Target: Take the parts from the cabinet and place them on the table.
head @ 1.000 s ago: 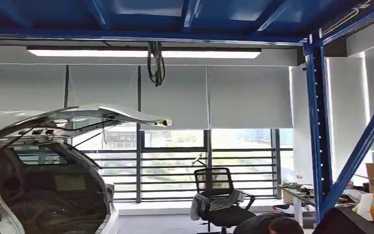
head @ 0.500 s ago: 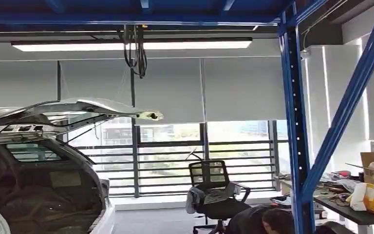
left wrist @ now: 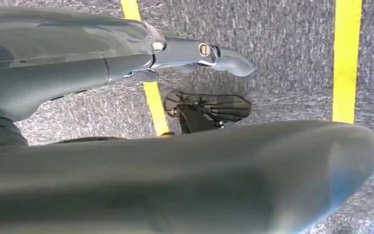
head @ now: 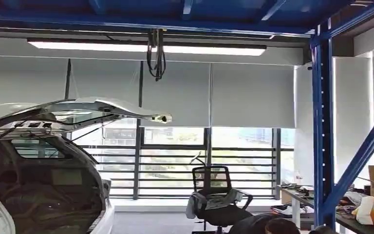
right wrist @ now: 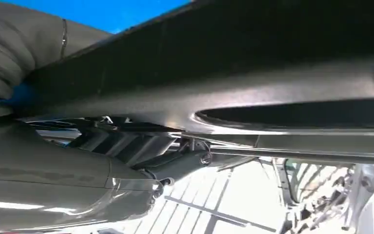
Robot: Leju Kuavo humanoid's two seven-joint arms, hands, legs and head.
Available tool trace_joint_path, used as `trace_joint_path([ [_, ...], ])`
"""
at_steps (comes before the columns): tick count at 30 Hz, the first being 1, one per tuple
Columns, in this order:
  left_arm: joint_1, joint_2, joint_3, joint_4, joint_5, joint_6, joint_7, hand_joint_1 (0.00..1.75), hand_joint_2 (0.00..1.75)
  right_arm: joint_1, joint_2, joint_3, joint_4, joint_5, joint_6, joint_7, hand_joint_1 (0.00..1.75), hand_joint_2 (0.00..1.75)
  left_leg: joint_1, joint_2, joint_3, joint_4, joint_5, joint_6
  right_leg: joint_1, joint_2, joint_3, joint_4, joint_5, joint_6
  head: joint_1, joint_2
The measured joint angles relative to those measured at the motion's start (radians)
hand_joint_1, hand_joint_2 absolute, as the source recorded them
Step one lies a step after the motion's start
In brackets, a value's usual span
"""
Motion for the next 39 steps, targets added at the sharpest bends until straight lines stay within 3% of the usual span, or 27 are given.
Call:
trace_joint_path([
  [1,0.0,0.0,0.0,0.0,0.001,0.0,0.0,0.0,1.75,-0.002,0.0,0.0,0.0,0.001,0.0,0.0,1.75,1.75,-0.002,-0.001,0.003,0.0,-0.001,-0.001,0.003,0.0,0.048,-0.096,0.046,-0.009,0.0,0.0],
  [2,0.0,-0.003,0.0,0.0,0.001,0.0,0.0,0.0,1.75,-0.004,0.0,0.0,0.0,0.002,0.0,0.002,1.75,1.75,0.0,-0.001,0.003,-0.001,-0.002,-0.001,0.008,-0.005,0.071,-0.144,0.04,-0.026,0.001,0.0],
  [3,-0.001,-0.004,0.0,0.0,0.003,0.0,0.0,0.0,1.75,-0.005,0.0,0.001,0.0,0.002,0.0,0.004,1.75,1.75,-0.006,-0.001,-0.003,0.002,-0.002,-0.004,0.012,-0.009,0.072,-0.159,0.048,-0.035,0.0,0.0],
  [6,0.003,-0.01,0.0,0.0,0.006,0.0,0.0,0.0,1.75,-0.007,-0.001,0.001,-0.001,0.003,0.0,0.006,1.75,1.75,0.001,0.0,-0.001,-0.004,0.002,-0.013,0.017,-0.006,0.074,-0.162,0.052,-0.043,0.0,0.0],
  [7,0.002,-0.01,0.0,0.0,0.006,0.0,0.0,0.0,1.75,-0.007,-0.001,0.002,-0.001,0.003,0.0,0.006,1.75,1.75,-0.004,-0.001,0.0,-0.002,-0.005,-0.019,0.004,-0.009,0.082,-0.179,0.06,-0.052,0.0,0.0],
  [8,0.002,-0.01,0.0,0.0,0.006,0.0,0.0,0.0,1.75,-0.007,-0.001,0.003,-0.001,0.003,0.0,0.006,1.75,1.75,-0.003,-0.001,-0.003,0.008,-0.019,-0.029,0.0,-0.01,0.087,-0.187,0.064,-0.054,0.0,0.0],
  [9,0.001,-0.01,0.0,0.0,0.006,0.0,0.0,0.0,1.75,-0.009,-0.001,0.004,-0.001,0.003,0.0,0.006,1.75,1.75,0.004,-0.001,-0.022,0.054,-0.054,-0.038,-0.004,-0.012,0.087,-0.189,0.066,-0.057,0.0,0.0],
  [11,0.004,-0.01,0.0,0.0,0.005,0.0,0.003,0.0,1.75,-0.007,-0.001,0.005,-0.001,0.003,0.0,0.006,1.75,1.75,0.023,0.0,-0.087,0.204,-0.125,-0.055,-0.01,-0.014,0.086,-0.189,0.066,-0.056,0.0,0.0],
  [12,0.005,-0.01,0.0,0.0,0.005,0.0,0.003,0.0,1.75,-0.006,-0.001,0.006,0.0,0.003,0.002,0.006,1.75,1.75,0.031,0.0,-0.109,0.255,-0.137,-0.064,-0.015,-0.014,0.086,-0.189,0.066,-0.055,0.0,0.0],
  [13,0.006,-0.01,0.0,0.0,0.005,0.0,0.003,0.0,1.75,-0.006,-0.001,0.007,0.002,0.003,0.002,0.006,1.75,1.75,0.039,0.0,-0.113,0.267,-0.13,-0.072,-0.02,-0.014,0.087,-0.188,0.066,-0.051,0.0,0.0],
  [14,0.006,-0.01,0.0,0.0,0.005,0.0,0.003,0.0,1.75,-0.005,0.0,0.008,0.002,0.003,0.002,0.006,1.75,1.75,0.047,0.0,-0.098,0.236,-0.104,-0.081,-0.026,-0.013,0.087,-0.188,0.066,-0.045,0.0,0.0],
  [16,0.004,-0.01,0.0,0.0,0.005,0.0,0.003,0.0,1.75,-0.005,-0.001,0.01,0.002,0.003,0.002,0.006,1.75,1.75,0.064,0.001,-0.02,0.076,-0.016,-0.101,-0.041,-0.01,0.089,-0.183,0.061,-0.026,0.0,0.0],
  [17,0.004,-0.01,0.0,0.0,0.004,0.0,0.003,0.0,1.75,-0.005,-0.001,0.01,0.002,0.003,0.002,0.005,1.75,1.75,0.072,0.0,0.012,0.007,0.001,-0.112,-0.045,-0.009,0.089,-0.178,0.056,-0.014,0.0,0.0],
  [18,0.004,-0.013,0.0,0.002,0.003,0.0,0.003,0.0,1.75,-0.006,-0.001,0.01,0.001,0.003,0.002,0.004,1.75,1.75,0.061,-0.004,0.02,-0.006,-0.011,-0.112,-0.04,-0.005,0.084,-0.17,0.054,-0.001,0.0,0.0],
  [22,0.006,-0.013,0.0,0.002,0.0,0.002,0.005,0.0,1.75,-0.004,-0.001,0.011,0.002,0.003,0.003,0.003,1.75,1.75,0.055,-0.003,0.014,-0.001,-0.013,-0.074,-0.046,-0.007,0.088,-0.184,0.063,0.02,-0.001,0.0],
  [23,0.004,-0.013,0.0,0.002,-0.002,0.003,0.005,0.0,1.75,-0.004,-0.002,0.01,0.002,0.003,0.003,0.002,1.75,1.75,0.056,-0.001,0.016,-0.004,-0.01,-0.065,-0.049,-0.011,0.085,-0.17,0.047,0.022,-0.001,0.0],
  [25,0.001,-0.013,0.0,0.002,-0.002,0.003,0.005,0.0,1.75,-0.005,-0.002,0.009,0.002,0.003,0.003,0.001,1.75,1.75,0.05,0.0,0.016,-0.004,-0.01,-0.051,-0.042,-0.011,0.032,-0.05,-0.025,0.013,-0.001,0.0],
  [26,0.001,-0.013,0.0,0.002,-0.002,0.003,0.005,0.0,1.75,-0.004,-0.002,0.009,0.002,0.003,0.003,0.001,1.75,1.75,0.048,0.001,0.016,-0.004,-0.011,-0.05,-0.039,-0.011,0.013,-0.008,-0.043,0.011,-0.001,0.0],
  [31,0.001,-0.013,0.0,0.002,-0.002,0.003,0.005,0.0,1.75,-0.004,-0.002,0.009,0.002,0.003,0.003,0.001,1.75,1.75,0.048,0.001,0.016,-0.004,-0.011,-0.05,-0.039,-0.011,0.013,-0.008,-0.043,0.011,-0.001,0.0],
  [33,0.001,-0.013,0.0,0.002,-0.002,0.003,0.005,0.0,1.75,-0.004,-0.002,0.009,0.002,0.003,0.003,0.001,1.75,1.75,0.047,0.001,0.016,-0.004,-0.011,-0.048,-0.038,-0.011,0.001,0.017,-0.054,0.011,-0.001,0.0],
  [34,0.003,-0.013,0.0,0.002,-0.003,0.003,0.005,0.0,1.75,-0.001,-0.002,0.009,0.003,0.003,0.003,0.001,1.75,1.75,0.039,0.001,0.016,-0.004,-0.011,-0.043,-0.032,-0.011,-0.043,0.113,-0.085,0.006,-0.001,0.0],
  [35,0.003,-0.013,0.0,0.002,-0.003,0.003,0.005,0.0,1.75,-0.001,-0.002,0.009,0.004,0.002,0.003,0.0,1.75,1.75,0.036,0.001,0.016,-0.004,-0.012,-0.041,-0.03,-0.011,-0.053,0.132,-0.086,0.004,-0.001,0.0],
  [36,0.002,-0.013,0.0,0.002,-0.006,0.002,0.002,0.0,1.75,-0.002,-0.003,0.009,0.004,-0.001,0.009,-0.005,1.75,1.75,0.016,-0.002,0.023,-0.004,-0.015,-0.034,0.0,-0.009,0.037,-0.068,0.042,-0.041,-0.001,0.0],
  [37,0.003,-0.015,0.0,0.002,-0.009,0.0,0.0,0.0,1.75,-0.006,-0.008,0.008,0.0,-0.005,0.01,-0.008,1.75,1.75,0.019,-0.001,0.014,-0.003,-0.014,-0.037,0.02,-0.011,0.07,-0.156,0.059,-0.066,0.0,0.001],
  [39,0.004,-0.016,0.0,0.003,-0.01,0.0,0.001,0.0,1.75,-0.007,-0.008,0.006,-0.002,-0.006,0.011,-0.01,1.75,1.75,0.015,0.001,0.016,-0.007,-0.011,-0.044,0.016,-0.011,0.076,-0.174,0.061,-0.068,-0.001,0.0],
])
